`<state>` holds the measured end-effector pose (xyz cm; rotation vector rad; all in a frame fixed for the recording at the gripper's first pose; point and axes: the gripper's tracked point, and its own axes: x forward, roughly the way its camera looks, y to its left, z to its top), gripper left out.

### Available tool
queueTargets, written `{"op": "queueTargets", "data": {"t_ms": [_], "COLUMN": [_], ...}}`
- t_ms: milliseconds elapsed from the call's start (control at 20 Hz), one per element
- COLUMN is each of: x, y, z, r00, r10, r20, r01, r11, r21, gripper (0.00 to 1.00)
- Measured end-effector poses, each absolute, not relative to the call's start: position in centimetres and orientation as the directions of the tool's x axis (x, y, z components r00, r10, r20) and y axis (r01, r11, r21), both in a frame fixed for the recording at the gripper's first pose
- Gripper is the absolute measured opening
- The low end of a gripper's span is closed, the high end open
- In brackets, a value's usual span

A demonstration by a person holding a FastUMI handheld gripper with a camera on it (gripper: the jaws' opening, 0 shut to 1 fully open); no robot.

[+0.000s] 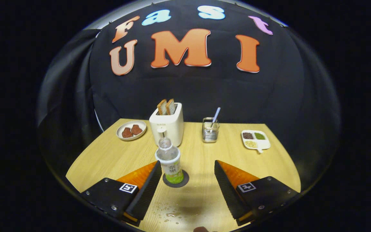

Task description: Take the bottle from table, then pour the juice into the cup, finally place the bottle on the coaster

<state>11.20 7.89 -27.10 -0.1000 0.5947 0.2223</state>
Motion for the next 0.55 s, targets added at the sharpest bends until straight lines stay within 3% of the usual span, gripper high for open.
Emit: {"op": "queueTargets", "data": {"t_ms": [550], "x": [5.3], "y": [-1.4], "z": [-10.4], "r00": [0.931], "r10": [-0.007], "r20": [-0.365], "r01": [-0.024], "r11": [0.997], "r21": [-0.078], "gripper": [0.97]}}
